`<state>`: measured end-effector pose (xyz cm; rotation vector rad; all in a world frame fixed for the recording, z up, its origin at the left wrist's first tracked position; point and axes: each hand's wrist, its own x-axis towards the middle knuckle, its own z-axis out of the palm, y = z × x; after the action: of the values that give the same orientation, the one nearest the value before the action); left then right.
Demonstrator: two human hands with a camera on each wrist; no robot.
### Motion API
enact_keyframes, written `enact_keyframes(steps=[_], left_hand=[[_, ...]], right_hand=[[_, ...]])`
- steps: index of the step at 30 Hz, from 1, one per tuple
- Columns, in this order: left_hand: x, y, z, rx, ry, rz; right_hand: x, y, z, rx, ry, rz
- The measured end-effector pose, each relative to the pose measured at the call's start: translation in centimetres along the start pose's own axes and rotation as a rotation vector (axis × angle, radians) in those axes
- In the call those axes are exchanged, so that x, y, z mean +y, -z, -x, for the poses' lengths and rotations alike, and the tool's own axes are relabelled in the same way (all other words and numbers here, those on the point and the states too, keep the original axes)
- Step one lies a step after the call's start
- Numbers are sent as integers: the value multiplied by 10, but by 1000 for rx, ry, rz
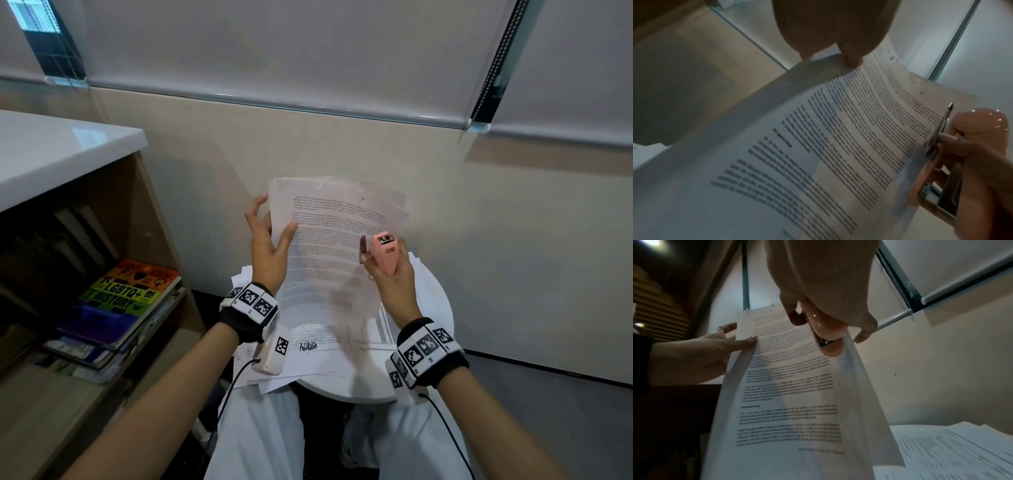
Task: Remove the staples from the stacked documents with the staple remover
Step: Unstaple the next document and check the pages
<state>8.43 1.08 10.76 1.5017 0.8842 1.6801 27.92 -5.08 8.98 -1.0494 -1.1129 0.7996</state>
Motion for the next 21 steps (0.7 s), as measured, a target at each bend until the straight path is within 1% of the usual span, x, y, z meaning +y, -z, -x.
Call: enact_keyframes(steps=[2,4,6,10,13,17,19,21], left_hand=[[3,-2,-3,30,-46,-1],[4,-4,-2,32,-48,-34],[-3,-4,1,25,-15,-89],[-23,2,8,-7,99,-114],[-26,5,9,-31,156,-142],[-32,11,2,-12,243,-91],[-26,9,-1,-11,227,-62],[-19,7,-3,19,206,-21]], right_hand=[[-4,-4,0,1,42,-14],[-4,-6,0,-32,39,-18],[2,-5,0,-68,-7,-16],[16,-3,0,-115,-102,41],[19,-5,-3,-89,-129,66],[19,-10,-10,-57,-121,70],[17,-11,-12,-51,-108,55],[15,-12,-13,-54,-90,45]])
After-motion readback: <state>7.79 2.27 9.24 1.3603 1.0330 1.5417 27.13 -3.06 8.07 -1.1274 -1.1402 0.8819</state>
